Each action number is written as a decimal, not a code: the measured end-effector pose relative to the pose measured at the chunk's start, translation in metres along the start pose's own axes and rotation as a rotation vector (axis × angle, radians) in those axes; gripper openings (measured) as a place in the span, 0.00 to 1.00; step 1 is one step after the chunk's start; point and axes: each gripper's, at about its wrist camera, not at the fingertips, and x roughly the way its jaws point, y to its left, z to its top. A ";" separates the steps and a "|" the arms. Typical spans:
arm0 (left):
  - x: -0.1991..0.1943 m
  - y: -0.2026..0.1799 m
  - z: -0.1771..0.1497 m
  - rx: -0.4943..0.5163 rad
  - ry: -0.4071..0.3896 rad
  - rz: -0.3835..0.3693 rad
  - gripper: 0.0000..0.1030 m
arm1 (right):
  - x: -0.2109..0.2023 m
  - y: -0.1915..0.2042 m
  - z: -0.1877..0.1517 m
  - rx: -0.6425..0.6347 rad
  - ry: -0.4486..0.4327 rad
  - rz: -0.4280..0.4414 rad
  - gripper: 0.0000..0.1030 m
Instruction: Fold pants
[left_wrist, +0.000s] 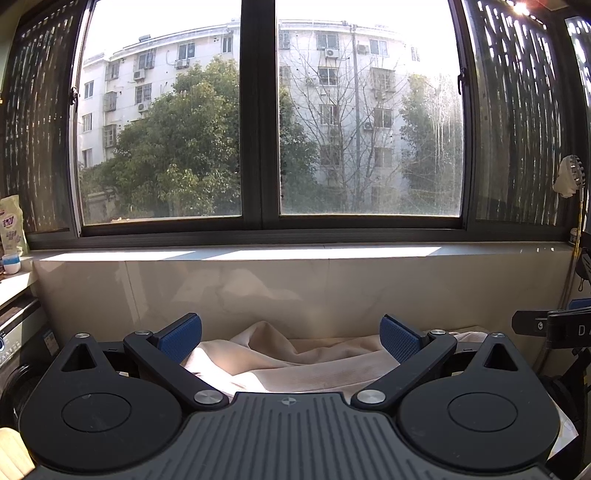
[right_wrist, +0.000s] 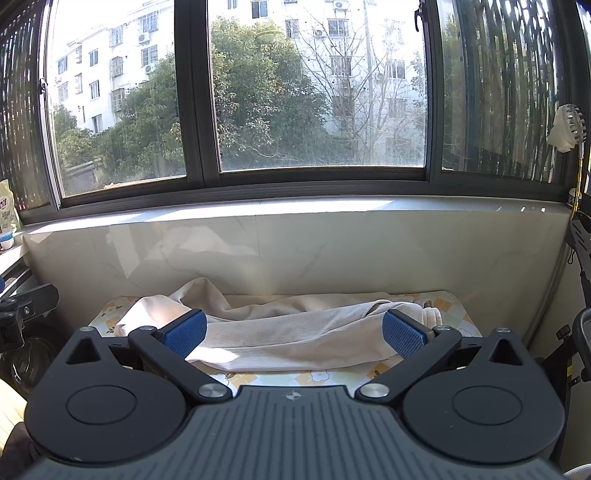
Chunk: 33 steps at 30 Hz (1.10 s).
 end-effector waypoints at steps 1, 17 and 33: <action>0.000 0.000 0.000 -0.001 0.001 0.000 1.00 | 0.000 0.000 0.000 0.000 0.000 0.000 1.00; 0.024 -0.007 -0.010 -0.014 0.108 0.037 1.00 | 0.025 -0.030 -0.013 0.082 0.060 0.085 1.00; 0.035 -0.059 -0.027 -0.020 0.209 0.096 1.00 | 0.052 -0.111 -0.037 0.114 0.153 0.115 1.00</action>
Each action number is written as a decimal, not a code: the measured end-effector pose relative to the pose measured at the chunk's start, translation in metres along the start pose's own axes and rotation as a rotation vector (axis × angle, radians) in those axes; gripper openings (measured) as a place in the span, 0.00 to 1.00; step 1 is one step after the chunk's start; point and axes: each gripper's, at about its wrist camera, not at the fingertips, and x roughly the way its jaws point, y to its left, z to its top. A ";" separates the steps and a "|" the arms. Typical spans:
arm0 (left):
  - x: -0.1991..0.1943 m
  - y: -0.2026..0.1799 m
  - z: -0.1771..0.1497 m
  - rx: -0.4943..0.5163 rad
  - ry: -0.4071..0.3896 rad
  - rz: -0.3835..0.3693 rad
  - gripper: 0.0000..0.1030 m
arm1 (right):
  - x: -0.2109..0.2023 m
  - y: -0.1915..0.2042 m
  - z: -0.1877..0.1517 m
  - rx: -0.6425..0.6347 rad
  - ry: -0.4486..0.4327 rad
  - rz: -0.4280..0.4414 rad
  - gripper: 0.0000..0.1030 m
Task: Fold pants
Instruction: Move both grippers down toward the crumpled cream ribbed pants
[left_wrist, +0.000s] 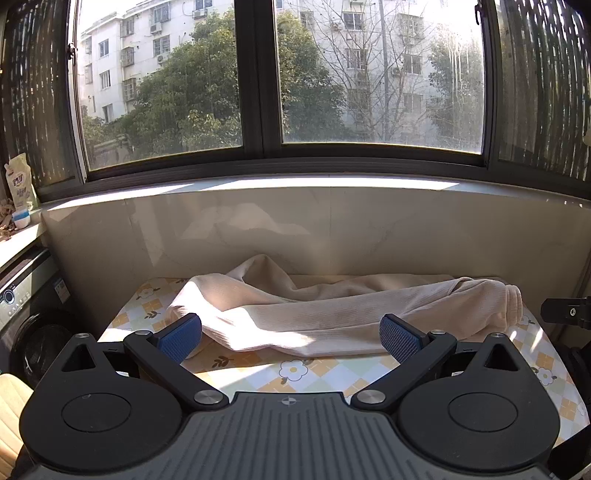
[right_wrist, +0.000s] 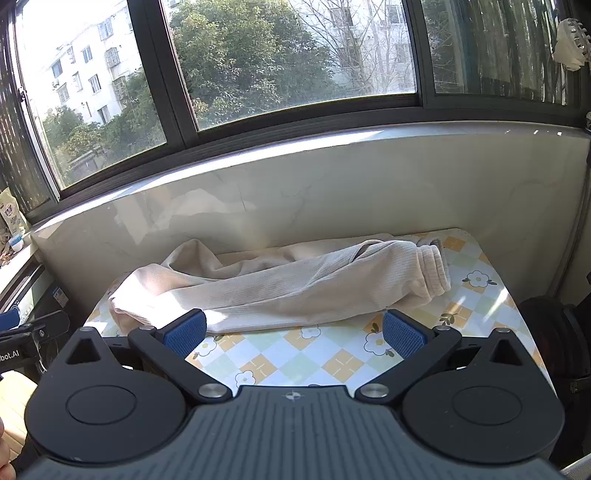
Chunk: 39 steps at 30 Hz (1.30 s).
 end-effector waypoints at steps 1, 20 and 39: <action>0.001 -0.005 -0.002 -0.004 0.006 0.005 1.00 | 0.001 -0.004 -0.001 -0.005 0.004 0.007 1.00; 0.055 -0.019 -0.009 0.030 0.209 0.028 1.00 | 0.045 -0.095 -0.029 0.222 -0.028 -0.034 1.00; 0.230 0.133 -0.010 -0.250 0.297 0.152 1.00 | 0.186 -0.103 -0.023 0.172 0.006 -0.204 1.00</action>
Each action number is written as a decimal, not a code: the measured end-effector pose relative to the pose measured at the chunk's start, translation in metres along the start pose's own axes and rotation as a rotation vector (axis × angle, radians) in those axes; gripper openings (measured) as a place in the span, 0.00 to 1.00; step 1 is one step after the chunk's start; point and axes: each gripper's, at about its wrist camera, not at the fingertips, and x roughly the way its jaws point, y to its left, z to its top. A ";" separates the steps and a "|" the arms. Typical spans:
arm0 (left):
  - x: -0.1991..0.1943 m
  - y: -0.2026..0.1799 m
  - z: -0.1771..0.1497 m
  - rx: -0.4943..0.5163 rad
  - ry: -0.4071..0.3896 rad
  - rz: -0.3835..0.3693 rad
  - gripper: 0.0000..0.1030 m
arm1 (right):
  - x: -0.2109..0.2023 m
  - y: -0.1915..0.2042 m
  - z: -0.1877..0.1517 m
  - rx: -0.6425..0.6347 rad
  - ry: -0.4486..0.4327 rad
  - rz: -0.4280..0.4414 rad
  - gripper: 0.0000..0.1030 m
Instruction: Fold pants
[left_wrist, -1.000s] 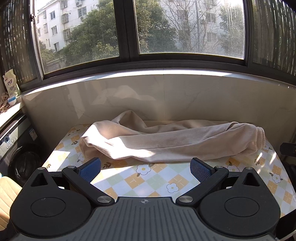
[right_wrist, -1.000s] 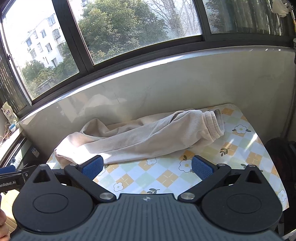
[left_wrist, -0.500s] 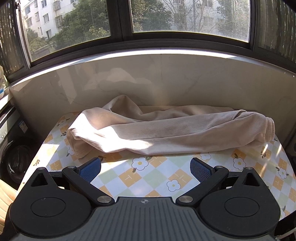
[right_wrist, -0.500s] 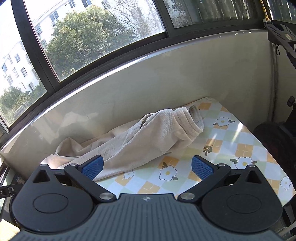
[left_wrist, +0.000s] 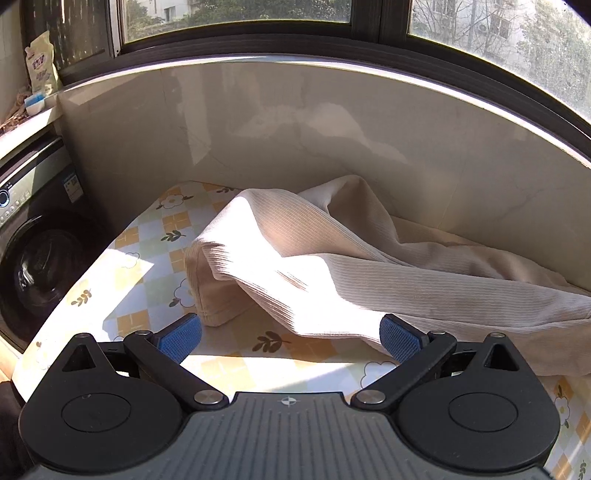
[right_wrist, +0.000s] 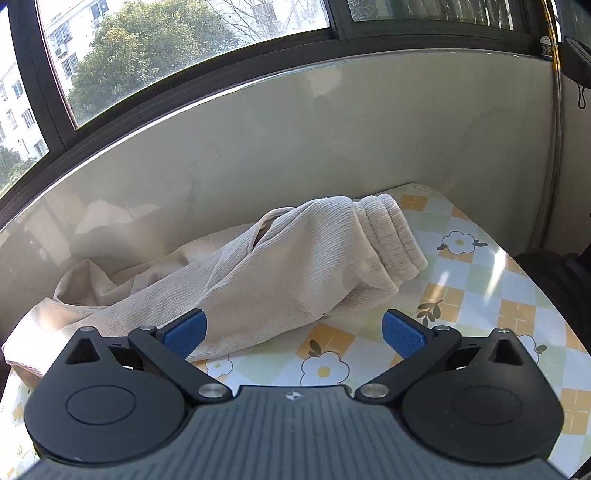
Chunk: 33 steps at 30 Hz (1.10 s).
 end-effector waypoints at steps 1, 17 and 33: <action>0.006 0.008 0.004 -0.036 -0.003 0.016 1.00 | 0.005 0.002 0.000 -0.015 -0.003 -0.020 1.00; 0.067 0.028 0.034 -0.231 -0.003 -0.163 1.00 | 0.079 0.044 0.041 -0.042 -0.029 0.042 0.93; 0.093 0.066 0.025 -0.311 0.075 -0.146 0.94 | 0.130 0.039 0.043 0.339 0.051 -0.132 0.12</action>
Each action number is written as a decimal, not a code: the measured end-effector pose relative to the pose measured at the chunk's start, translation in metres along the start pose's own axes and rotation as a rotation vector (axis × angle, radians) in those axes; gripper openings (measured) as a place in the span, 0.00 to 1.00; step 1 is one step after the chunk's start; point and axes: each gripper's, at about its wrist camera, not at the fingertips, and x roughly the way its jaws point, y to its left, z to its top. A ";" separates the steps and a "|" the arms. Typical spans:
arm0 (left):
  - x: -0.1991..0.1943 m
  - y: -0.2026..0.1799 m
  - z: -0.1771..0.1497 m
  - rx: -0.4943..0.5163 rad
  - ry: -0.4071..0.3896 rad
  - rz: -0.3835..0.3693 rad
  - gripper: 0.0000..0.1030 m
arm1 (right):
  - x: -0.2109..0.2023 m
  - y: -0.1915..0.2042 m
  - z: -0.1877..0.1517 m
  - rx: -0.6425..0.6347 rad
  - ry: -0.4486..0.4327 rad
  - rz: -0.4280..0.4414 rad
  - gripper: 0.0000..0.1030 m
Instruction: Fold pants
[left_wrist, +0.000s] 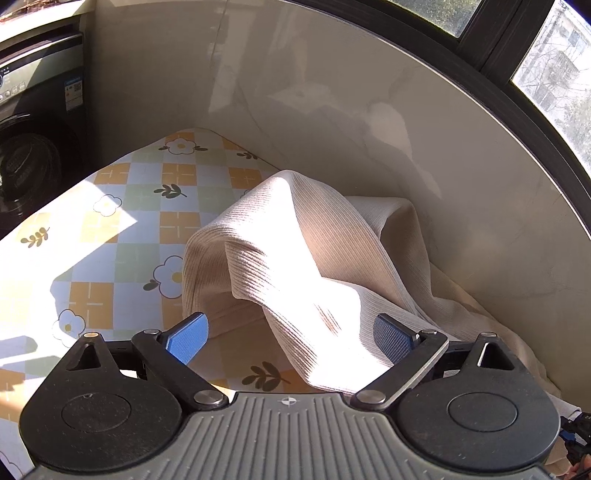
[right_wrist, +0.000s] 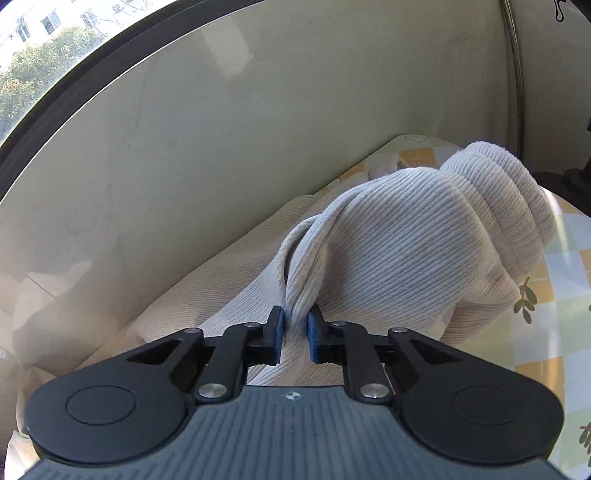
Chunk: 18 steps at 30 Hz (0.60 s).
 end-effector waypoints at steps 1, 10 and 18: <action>0.002 0.006 0.001 -0.027 0.005 -0.001 0.94 | -0.005 -0.002 -0.001 -0.002 -0.007 0.016 0.11; 0.017 0.033 0.021 -0.200 -0.014 -0.006 0.93 | -0.096 -0.047 -0.031 -0.029 -0.086 0.109 0.09; 0.060 0.040 0.031 -0.258 0.017 0.012 0.94 | -0.126 -0.122 -0.088 0.110 0.017 -0.043 0.09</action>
